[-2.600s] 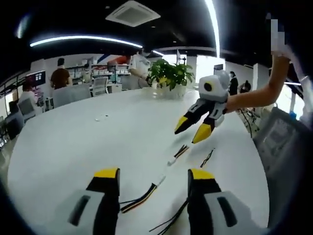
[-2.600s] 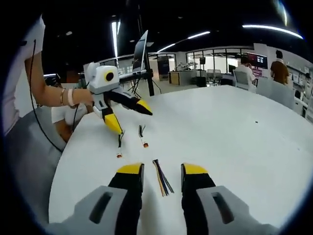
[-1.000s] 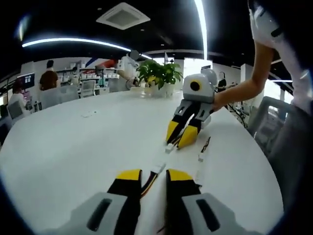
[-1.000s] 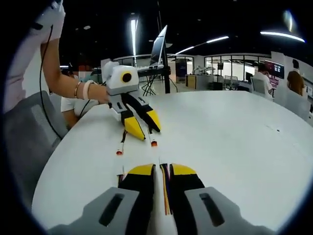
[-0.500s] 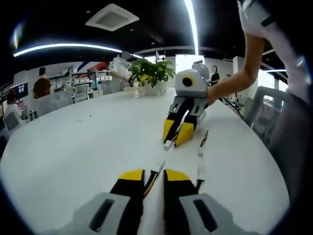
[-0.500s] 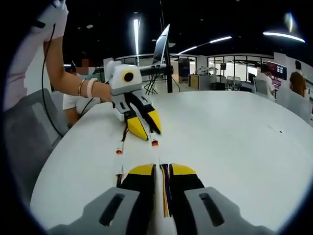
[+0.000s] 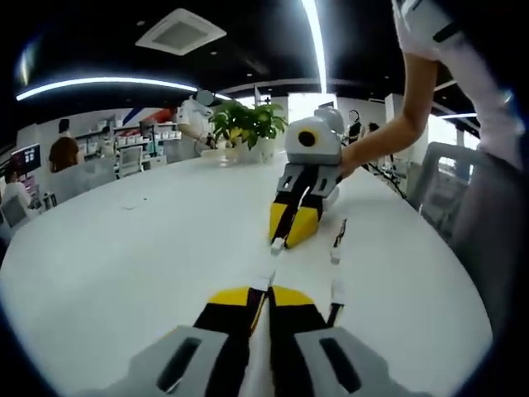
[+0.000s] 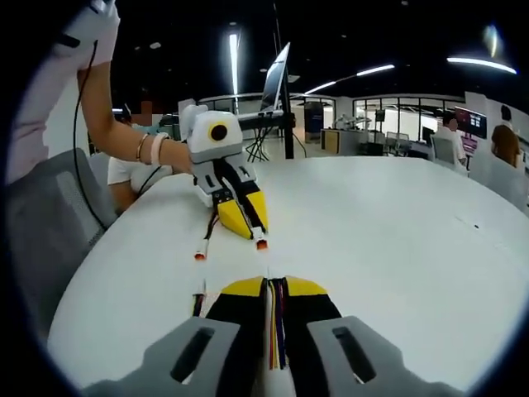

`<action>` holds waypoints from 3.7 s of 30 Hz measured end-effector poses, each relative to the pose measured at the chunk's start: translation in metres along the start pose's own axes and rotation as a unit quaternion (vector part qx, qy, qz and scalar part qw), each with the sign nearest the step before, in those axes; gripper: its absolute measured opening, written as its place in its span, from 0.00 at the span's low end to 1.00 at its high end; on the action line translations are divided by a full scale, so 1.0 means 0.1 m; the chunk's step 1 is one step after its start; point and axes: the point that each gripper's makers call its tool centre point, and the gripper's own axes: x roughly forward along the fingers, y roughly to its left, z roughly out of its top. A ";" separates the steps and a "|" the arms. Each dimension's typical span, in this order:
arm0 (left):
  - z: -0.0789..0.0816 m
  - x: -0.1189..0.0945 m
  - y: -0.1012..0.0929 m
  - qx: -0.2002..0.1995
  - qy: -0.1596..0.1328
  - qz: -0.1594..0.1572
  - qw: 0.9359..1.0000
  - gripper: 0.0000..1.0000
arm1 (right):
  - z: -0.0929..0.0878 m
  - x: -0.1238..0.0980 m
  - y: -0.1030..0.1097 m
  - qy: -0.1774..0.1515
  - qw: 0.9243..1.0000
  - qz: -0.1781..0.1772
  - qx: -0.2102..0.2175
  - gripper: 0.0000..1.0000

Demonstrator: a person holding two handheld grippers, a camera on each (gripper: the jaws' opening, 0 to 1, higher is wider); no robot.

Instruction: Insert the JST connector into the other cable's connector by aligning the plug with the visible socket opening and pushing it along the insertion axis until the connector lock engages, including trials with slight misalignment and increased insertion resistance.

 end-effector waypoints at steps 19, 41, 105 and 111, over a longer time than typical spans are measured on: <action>0.03 0.06 0.04 0.001 -0.018 -0.020 1.000 0.01 | 0.11 0.07 0.04 -0.033 0.999 0.026 -0.008 0.05; 0.04 0.12 -0.01 0.000 -0.015 -0.035 0.999 0.01 | 0.09 0.14 0.07 -0.027 0.999 0.039 -0.010 0.04; 0.06 0.22 0.04 -0.036 -0.040 -0.035 0.998 0.00 | 0.09 0.16 0.00 -0.054 0.997 0.052 -0.021 0.04; 0.06 0.23 0.04 -0.034 -0.038 -0.027 0.998 0.01 | 0.10 0.16 0.02 -0.051 0.997 0.049 -0.017 0.04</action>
